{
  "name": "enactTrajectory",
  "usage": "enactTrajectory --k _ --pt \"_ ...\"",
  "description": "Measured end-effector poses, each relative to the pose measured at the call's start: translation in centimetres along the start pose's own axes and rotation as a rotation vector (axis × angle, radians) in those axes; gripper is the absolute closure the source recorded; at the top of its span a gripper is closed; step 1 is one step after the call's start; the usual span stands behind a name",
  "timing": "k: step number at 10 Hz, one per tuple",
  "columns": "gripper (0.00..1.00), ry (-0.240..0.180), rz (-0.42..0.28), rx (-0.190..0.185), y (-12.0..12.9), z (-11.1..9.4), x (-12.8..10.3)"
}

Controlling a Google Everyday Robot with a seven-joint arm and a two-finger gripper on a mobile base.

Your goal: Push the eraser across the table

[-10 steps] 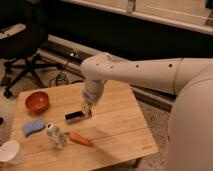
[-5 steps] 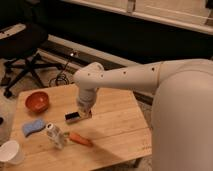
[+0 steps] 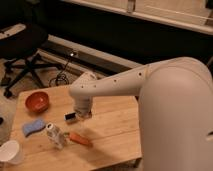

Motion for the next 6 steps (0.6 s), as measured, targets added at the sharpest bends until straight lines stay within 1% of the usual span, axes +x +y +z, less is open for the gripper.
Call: enactTrajectory --k 1,3,5,6 --pt "1.00 -0.001 0.008 0.008 0.1 0.6 0.0" --pt "1.00 0.000 0.026 0.006 0.2 1.7 -0.1" --pt "1.00 -0.001 0.048 -0.010 0.4 2.6 -0.1" --pt "1.00 -0.004 0.058 -0.027 0.4 2.8 0.1"
